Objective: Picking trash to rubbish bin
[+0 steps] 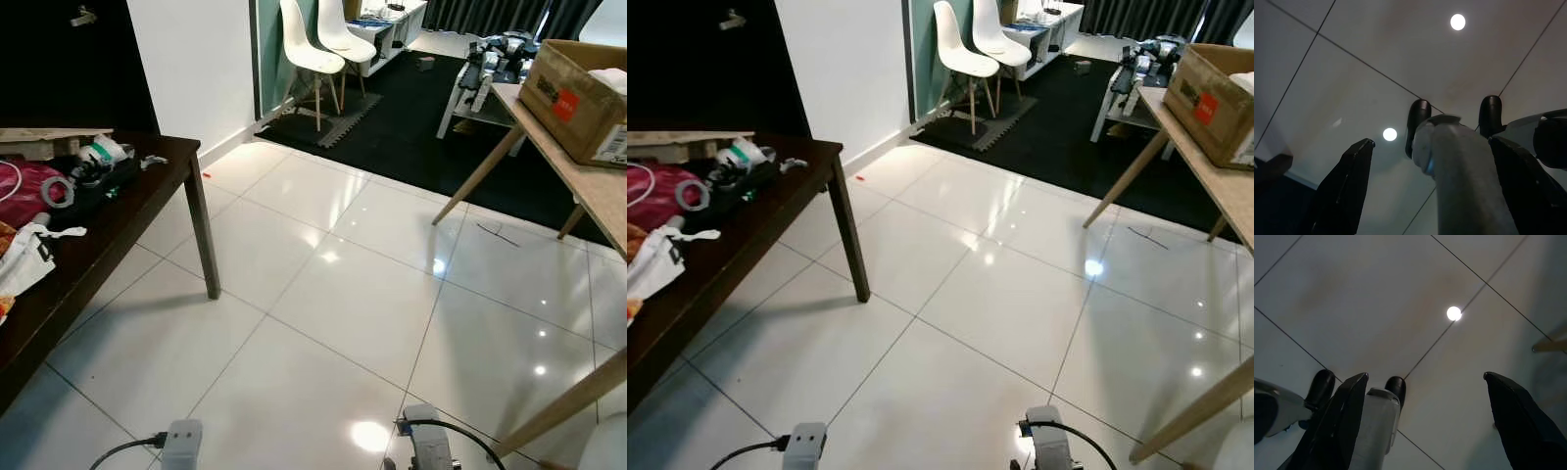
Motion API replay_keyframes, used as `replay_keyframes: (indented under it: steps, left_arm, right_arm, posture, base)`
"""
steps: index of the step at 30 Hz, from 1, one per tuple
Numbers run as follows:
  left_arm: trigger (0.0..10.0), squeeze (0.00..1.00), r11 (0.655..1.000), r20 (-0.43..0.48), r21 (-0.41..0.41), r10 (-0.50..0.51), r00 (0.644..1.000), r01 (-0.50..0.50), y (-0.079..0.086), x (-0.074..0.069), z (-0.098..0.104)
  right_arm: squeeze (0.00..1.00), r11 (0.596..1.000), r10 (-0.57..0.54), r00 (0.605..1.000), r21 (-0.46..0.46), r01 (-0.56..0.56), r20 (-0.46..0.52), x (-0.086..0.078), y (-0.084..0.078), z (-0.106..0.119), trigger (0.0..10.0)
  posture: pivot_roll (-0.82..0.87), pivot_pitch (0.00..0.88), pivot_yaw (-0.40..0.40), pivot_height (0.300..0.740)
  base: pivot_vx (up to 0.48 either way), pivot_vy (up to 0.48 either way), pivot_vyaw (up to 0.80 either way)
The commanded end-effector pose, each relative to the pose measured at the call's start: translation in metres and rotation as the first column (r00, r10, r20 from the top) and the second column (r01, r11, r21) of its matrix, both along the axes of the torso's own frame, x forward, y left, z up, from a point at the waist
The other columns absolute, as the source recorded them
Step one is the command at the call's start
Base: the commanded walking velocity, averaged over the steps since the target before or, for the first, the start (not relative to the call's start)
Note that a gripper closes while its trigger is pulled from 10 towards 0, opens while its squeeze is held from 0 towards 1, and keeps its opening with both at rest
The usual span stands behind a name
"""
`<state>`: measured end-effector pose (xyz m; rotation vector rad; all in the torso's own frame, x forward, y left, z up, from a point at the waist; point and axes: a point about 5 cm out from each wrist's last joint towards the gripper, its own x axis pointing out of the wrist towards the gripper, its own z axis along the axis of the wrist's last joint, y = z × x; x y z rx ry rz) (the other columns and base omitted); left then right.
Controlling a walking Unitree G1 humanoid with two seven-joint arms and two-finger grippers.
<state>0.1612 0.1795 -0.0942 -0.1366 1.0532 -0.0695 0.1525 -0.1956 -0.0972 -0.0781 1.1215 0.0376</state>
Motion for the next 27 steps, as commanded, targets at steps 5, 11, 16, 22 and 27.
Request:
replay_keyframes:
  steps: [5, 11, 16, 22, 27]
  left_arm:
    - [10.0, 0.00, 1.000, -0.021, 0.008, 0.007, 1.000, -0.006, 0.0019, -0.0064, -0.0026]
    - [10.0, 0.00, 1.000, -0.020, 0.009, 0.006, 1.000, -0.005, 0.0014, -0.0056, -0.0023]
    - [10.0, 0.00, 1.000, -0.020, 0.009, 0.005, 1.000, -0.004, 0.0014, -0.0052, -0.0022]
    - [10.0, 0.00, 1.000, -0.026, 0.017, 0.003, 1.000, -0.002, 0.0030, -0.0075, -0.0029]
    - [10.0, 0.00, 1.000, -0.027, 0.021, 0.005, 1.000, -0.004, 0.0036, -0.0081, -0.0031]
  right_arm:
    - [0.00, 1.000, -0.019, 1.000, 0.010, 0.019, -0.003, -0.0027, -0.0009, -0.0009, 10.0]
    - [0.00, 1.000, -0.023, 1.000, 0.010, 0.023, -0.003, -0.0035, -0.0023, -0.0009, 10.0]
    - [0.00, 1.000, -0.029, 1.000, 0.009, 0.029, -0.002, -0.0037, -0.0036, -0.0008, 10.0]
    - [0.00, 0.999, -0.038, 0.999, 0.008, 0.038, -0.005, -0.0055, -0.0051, -0.0012, 10.0]
    - [0.00, 0.999, -0.034, 0.999, 0.009, 0.035, -0.009, -0.0070, -0.0056, -0.0017, 10.0]
  posture:
    - [0.02, 0.050, -0.012, 0.740]
    - [0.01, 0.047, -0.015, 0.740]
    - [0.00, 0.055, -0.017, 0.740]
    - [0.00, 0.056, -0.015, 0.740]
    - [0.00, 0.053, -0.019, 0.740]
  base:
    - [0.000, 0.000, 0.65]
    - [0.000, 0.000, 0.75]
    - [0.000, 0.000, 0.79]
    - [0.000, 0.000, 0.79]
    - [0.000, 0.000, 0.79]
